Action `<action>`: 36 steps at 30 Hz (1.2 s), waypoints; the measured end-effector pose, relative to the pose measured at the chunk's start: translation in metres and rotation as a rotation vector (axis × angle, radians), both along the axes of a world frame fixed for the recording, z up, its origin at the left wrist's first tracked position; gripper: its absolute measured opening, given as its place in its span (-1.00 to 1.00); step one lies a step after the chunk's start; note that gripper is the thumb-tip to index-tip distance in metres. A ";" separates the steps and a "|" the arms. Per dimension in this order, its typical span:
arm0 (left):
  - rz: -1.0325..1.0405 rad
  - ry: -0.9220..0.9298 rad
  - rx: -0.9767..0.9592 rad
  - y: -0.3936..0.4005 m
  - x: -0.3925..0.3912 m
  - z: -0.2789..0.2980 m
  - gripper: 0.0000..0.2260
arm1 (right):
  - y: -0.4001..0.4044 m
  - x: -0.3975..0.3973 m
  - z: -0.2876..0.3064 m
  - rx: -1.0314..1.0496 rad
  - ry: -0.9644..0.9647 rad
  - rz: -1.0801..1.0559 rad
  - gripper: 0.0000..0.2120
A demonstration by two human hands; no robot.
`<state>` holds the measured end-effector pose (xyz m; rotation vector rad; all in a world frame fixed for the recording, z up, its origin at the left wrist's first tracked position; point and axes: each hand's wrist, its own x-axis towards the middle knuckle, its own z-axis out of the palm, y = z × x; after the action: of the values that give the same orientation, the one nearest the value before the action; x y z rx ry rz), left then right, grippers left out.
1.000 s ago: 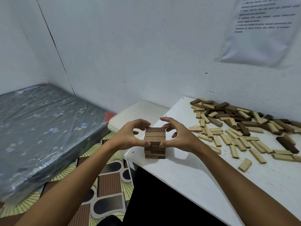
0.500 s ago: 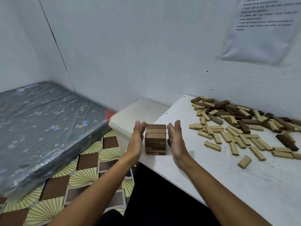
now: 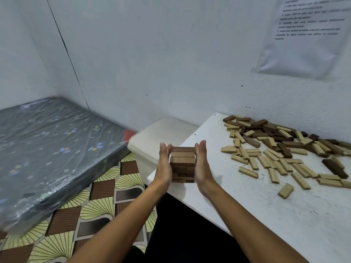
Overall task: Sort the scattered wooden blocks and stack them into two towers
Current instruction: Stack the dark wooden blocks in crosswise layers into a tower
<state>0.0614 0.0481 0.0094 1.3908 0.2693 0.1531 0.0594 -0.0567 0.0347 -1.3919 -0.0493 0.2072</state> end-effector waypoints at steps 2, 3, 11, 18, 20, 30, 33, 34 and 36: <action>0.002 0.009 -0.014 -0.002 0.000 0.001 -0.36 | 0.001 0.002 -0.002 0.016 0.007 -0.007 -0.44; 0.002 0.013 -0.021 -0.003 0.000 0.002 -0.36 | 0.002 0.002 -0.003 0.024 0.016 -0.013 -0.45; -0.001 0.018 -0.048 -0.006 0.001 0.003 -0.38 | 0.004 0.003 -0.008 0.042 0.024 -0.013 -0.51; 0.009 0.027 -0.046 -0.005 0.002 0.001 -0.38 | 0.007 0.006 -0.013 0.070 0.034 0.000 -0.49; 0.007 0.030 -0.048 -0.004 0.002 0.000 -0.38 | 0.007 0.007 -0.014 0.073 0.032 -0.002 -0.51; 0.008 0.049 -0.024 -0.004 0.001 0.000 -0.36 | 0.007 0.013 -0.022 0.028 0.033 0.002 -0.42; -0.019 0.031 -0.018 -0.004 -0.001 0.002 -0.38 | 0.007 0.014 -0.024 0.002 0.030 0.005 -0.35; -0.029 0.018 -0.007 -0.002 -0.002 0.005 -0.39 | 0.006 0.015 -0.024 -0.006 0.026 0.012 -0.33; -0.032 -0.031 0.052 0.003 -0.004 0.012 -0.39 | 0.001 0.015 -0.022 -0.029 0.007 0.016 -0.35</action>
<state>0.0575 0.0508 0.0217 1.4428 0.2187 0.1556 0.0747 -0.0556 0.0128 -1.4197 -0.0515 0.2272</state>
